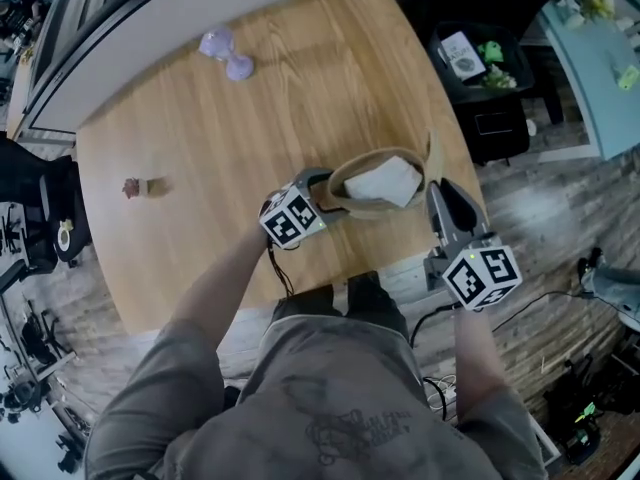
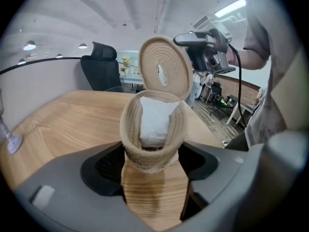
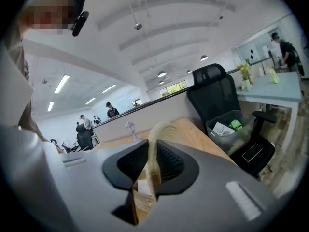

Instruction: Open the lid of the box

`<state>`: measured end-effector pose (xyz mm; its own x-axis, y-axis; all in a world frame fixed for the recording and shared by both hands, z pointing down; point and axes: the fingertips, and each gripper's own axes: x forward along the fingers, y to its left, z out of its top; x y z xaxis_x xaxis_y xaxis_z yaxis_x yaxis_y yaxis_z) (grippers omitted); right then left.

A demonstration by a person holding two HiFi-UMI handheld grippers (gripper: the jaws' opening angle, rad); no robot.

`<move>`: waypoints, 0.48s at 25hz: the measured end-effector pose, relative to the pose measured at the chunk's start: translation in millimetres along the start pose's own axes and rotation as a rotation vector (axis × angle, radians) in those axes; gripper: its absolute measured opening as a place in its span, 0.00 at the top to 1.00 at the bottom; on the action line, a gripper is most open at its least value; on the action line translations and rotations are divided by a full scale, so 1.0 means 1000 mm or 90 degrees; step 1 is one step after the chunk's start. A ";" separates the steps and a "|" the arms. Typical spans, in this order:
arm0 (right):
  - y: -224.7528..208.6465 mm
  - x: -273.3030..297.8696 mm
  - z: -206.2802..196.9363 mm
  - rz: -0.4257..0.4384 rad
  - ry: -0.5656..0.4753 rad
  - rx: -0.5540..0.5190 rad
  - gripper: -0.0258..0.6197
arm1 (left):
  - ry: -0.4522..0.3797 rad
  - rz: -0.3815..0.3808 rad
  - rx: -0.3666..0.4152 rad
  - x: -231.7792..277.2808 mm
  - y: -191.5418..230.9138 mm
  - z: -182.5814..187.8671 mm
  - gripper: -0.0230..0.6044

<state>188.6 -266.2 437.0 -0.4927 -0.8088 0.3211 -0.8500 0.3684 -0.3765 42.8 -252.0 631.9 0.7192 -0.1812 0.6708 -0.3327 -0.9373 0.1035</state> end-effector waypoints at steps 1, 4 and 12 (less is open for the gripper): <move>-0.003 -0.002 0.001 -0.006 -0.007 0.011 0.86 | 0.007 0.002 -0.005 -0.002 0.000 -0.001 0.41; -0.005 -0.009 0.009 -0.013 -0.029 0.020 0.86 | 0.021 0.009 -0.005 -0.013 -0.001 -0.003 0.40; 0.010 -0.029 0.058 -0.019 -0.071 -0.056 0.86 | -0.034 0.126 -0.031 -0.077 0.020 0.026 0.41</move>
<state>205.0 -265.3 373.7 -0.4470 -0.8644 0.2301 -0.8797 0.3781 -0.2885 -3.2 -264.2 563.6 0.6676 -0.3772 0.6420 -0.4985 -0.8668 0.0092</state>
